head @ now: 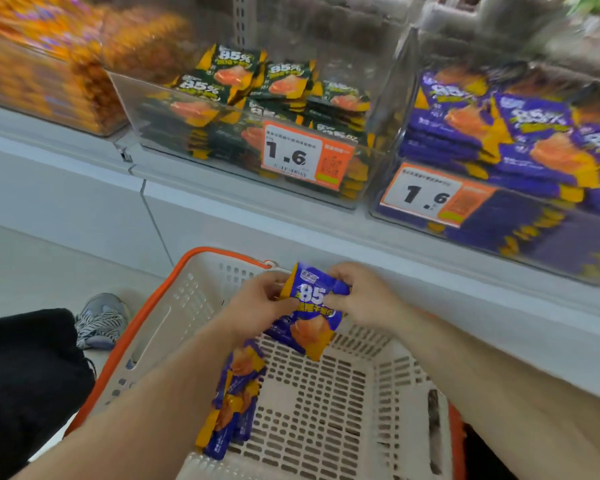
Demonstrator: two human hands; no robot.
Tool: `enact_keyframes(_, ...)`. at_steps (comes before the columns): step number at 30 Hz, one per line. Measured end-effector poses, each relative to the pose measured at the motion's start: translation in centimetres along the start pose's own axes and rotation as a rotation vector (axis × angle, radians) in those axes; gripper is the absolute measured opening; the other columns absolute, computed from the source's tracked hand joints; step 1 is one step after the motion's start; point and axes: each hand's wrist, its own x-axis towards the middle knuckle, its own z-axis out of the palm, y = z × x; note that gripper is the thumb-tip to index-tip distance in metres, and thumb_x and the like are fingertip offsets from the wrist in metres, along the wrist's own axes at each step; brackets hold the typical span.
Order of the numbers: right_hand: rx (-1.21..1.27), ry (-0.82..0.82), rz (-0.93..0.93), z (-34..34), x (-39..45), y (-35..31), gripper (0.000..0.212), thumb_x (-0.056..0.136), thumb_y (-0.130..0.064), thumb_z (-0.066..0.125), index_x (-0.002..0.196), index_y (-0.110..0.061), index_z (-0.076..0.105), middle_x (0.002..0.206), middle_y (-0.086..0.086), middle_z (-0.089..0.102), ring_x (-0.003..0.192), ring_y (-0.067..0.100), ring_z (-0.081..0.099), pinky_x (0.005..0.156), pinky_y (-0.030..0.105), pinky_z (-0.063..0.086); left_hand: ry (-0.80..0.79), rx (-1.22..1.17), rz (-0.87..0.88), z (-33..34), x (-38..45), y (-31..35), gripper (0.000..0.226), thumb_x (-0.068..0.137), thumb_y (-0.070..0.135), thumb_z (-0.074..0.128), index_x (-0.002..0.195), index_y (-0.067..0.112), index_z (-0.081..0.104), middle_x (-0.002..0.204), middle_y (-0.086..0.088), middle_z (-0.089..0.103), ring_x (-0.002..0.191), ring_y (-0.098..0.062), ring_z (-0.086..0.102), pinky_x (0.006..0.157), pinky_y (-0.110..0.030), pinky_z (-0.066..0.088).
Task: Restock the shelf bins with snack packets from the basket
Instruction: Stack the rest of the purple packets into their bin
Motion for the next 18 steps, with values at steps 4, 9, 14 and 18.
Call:
enact_keyframes(4,0.066,0.184,-0.096,-4.3,-3.5,-2.6,0.025,0.083,-0.010,0.073,0.086,-0.027,0.056,0.098,0.001,0.069,0.094,0.021,0.066,0.083,0.038,0.053,0.076,-0.052,0.154,0.4,-1.2,4.2,0.023,0.087,-0.007,0.063,0.084,0.016,0.067,0.087,-0.008,0.075,0.078,-0.021,0.068,0.079,-0.039,0.053)
enact_keyframes(9,0.377,0.436,-0.207,-7.8,-8.3,-5.6,0.039,0.083,0.002,0.071,0.091,-0.025,0.044,0.087,0.018,0.065,0.074,0.024,0.058,0.070,0.051,0.049,0.105,-0.151,0.302,1.8,-2.7,10.0,0.021,0.088,-0.006,0.062,0.089,0.013,0.069,0.091,-0.015,0.074,0.079,-0.026,0.069,0.077,-0.041,0.055)
enact_keyframes(14,0.595,0.671,-0.194,-9.5,-11.9,-7.1,0.037,0.083,0.003,0.068,0.086,-0.020,0.039,0.081,0.013,0.064,0.065,0.024,0.057,0.054,0.042,0.053,0.116,-0.324,0.348,3.7,-3.6,13.8,0.016,0.090,-0.008,0.057,0.095,0.005,0.066,0.084,-0.013,0.074,0.070,-0.021,0.070,0.064,-0.031,0.057)
enact_keyframes(18,0.549,0.665,-0.208,-9.9,-13.6,-7.2,0.028,0.084,0.004,0.066,0.085,-0.020,0.052,0.084,0.007,0.068,0.061,0.018,0.062,0.055,0.039,0.052,0.148,-0.508,0.303,5.4,-3.2,16.6,0.011,0.093,0.000,0.057,0.101,0.004,0.064,0.090,-0.011,0.075,0.076,-0.024,0.070,0.070,-0.037,0.057)
